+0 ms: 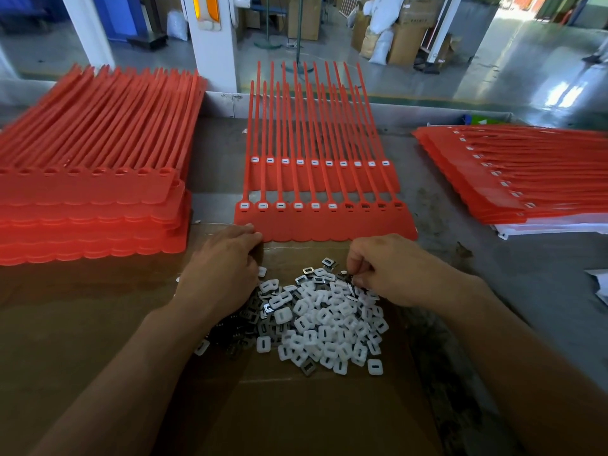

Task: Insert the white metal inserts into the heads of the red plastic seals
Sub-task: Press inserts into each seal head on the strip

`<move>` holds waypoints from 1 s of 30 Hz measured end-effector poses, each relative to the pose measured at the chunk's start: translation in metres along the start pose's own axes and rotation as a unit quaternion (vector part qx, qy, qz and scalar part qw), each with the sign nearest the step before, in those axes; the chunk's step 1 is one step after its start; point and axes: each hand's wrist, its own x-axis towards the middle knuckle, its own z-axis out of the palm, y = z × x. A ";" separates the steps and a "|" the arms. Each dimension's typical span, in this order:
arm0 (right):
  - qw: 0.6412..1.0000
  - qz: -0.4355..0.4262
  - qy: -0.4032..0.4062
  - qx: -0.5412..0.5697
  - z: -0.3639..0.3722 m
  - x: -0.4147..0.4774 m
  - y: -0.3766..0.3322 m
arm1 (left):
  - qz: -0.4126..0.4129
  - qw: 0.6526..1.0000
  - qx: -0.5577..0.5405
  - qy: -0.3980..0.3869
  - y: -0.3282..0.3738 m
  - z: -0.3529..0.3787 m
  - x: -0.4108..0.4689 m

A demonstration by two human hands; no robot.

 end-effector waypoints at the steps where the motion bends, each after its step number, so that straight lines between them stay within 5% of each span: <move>1: 1.000 0.000 -0.006 0.005 -0.001 0.000 0.001 | 0.000 1.000 0.001 -0.001 0.000 0.000 0.000; 13: 0.990 0.000 -0.035 0.135 -0.019 -0.003 0.014 | 0.000 1.000 -0.001 0.000 -0.002 0.001 0.001; 24: 0.943 0.058 0.192 0.266 -0.012 0.057 0.041 | 0.004 1.000 -0.003 0.002 0.000 0.000 0.000; 30: 0.923 0.107 0.213 0.301 -0.004 0.089 0.048 | 0.007 1.000 -0.003 0.000 -0.001 0.000 0.000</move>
